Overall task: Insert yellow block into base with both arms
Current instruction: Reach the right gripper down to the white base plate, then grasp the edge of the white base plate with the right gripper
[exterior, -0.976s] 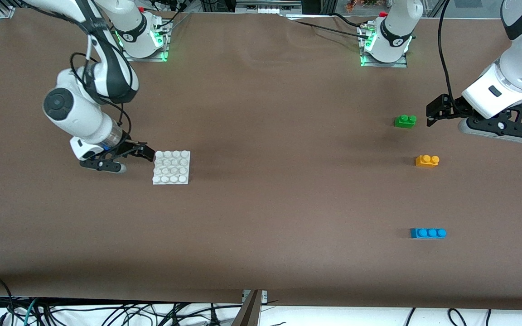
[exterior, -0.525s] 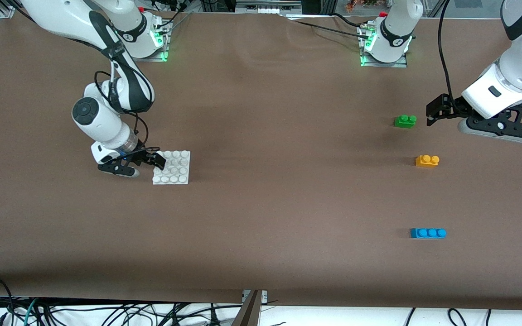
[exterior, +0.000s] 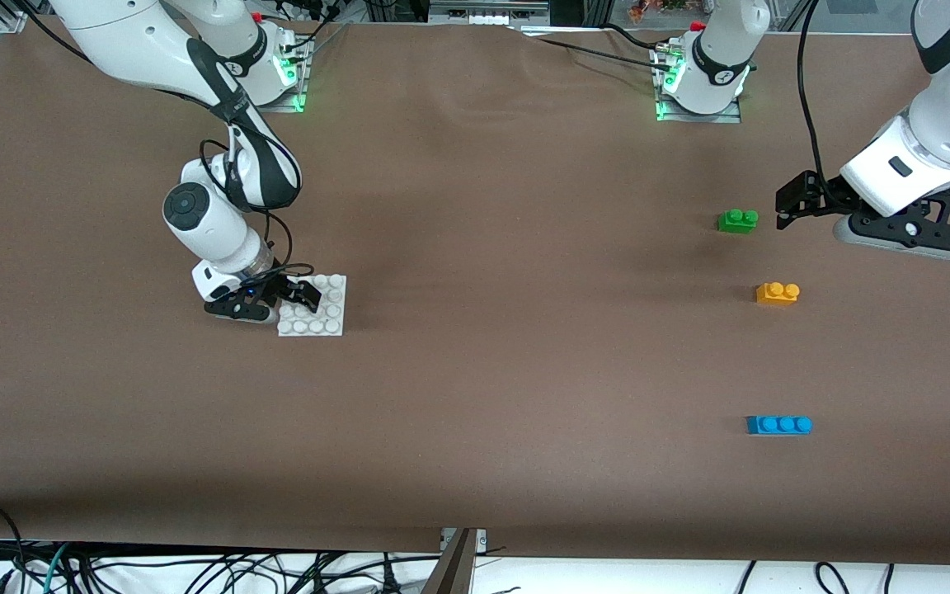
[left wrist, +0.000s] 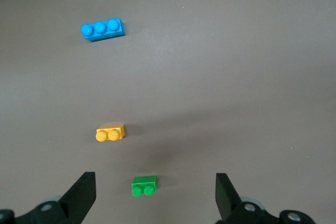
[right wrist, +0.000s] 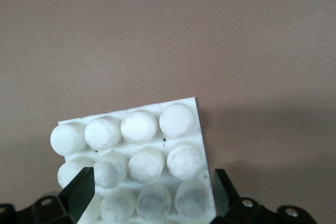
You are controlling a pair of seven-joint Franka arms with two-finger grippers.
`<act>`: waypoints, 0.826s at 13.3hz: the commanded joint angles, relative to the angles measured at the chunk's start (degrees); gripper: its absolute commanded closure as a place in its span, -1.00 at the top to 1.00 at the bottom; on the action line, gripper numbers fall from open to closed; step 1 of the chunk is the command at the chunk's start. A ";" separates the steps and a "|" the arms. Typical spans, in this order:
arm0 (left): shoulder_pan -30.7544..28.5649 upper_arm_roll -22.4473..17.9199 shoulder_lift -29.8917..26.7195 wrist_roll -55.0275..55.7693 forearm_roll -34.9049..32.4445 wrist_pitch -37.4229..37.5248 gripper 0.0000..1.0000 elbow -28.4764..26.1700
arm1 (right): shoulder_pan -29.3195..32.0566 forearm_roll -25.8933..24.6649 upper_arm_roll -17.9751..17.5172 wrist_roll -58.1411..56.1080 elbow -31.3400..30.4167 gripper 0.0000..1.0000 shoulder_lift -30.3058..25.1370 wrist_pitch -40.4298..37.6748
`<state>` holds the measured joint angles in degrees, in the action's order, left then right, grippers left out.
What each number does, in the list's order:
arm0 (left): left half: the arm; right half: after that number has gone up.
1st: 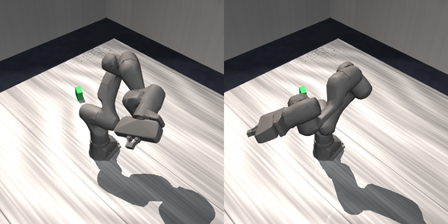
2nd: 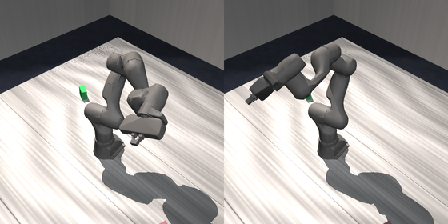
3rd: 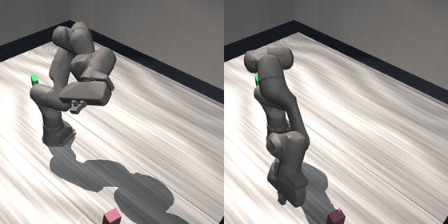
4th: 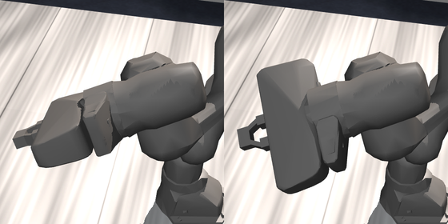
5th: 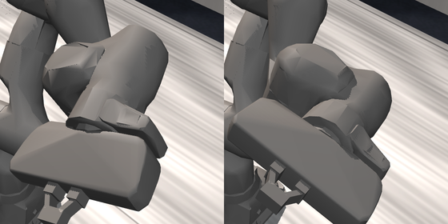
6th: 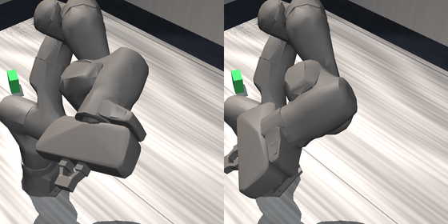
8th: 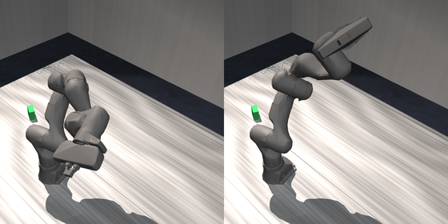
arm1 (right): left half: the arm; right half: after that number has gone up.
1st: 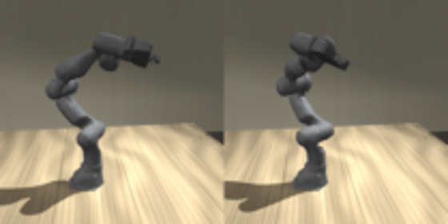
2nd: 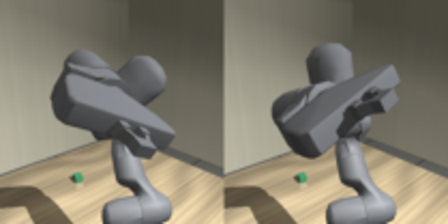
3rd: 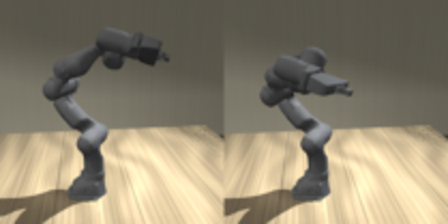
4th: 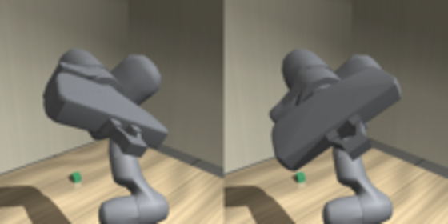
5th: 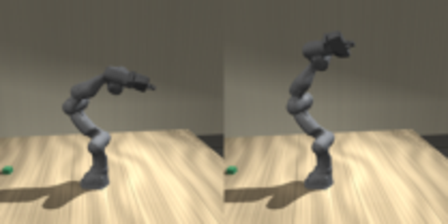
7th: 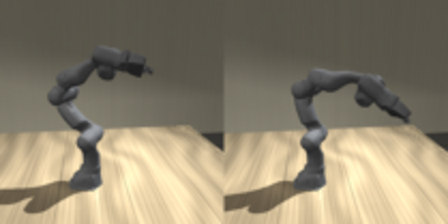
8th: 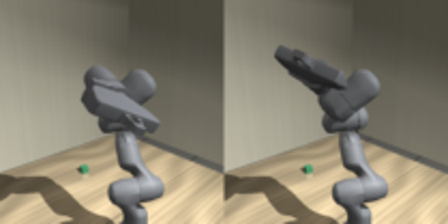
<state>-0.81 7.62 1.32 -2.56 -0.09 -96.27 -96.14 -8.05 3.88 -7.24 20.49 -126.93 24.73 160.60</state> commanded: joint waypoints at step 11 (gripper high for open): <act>-0.24 0.03 0.88 -0.51 1.06 1.35 1.00 1.92 | 0.31 0.52 0.47 -2.91 -0.86 0.65 2.43 4.37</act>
<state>-0.81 7.63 1.32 -2.57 -0.09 -96.24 -96.13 -7.99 3.88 -6.97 19.15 -127.06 26.74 163.65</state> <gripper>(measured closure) 0.000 0.106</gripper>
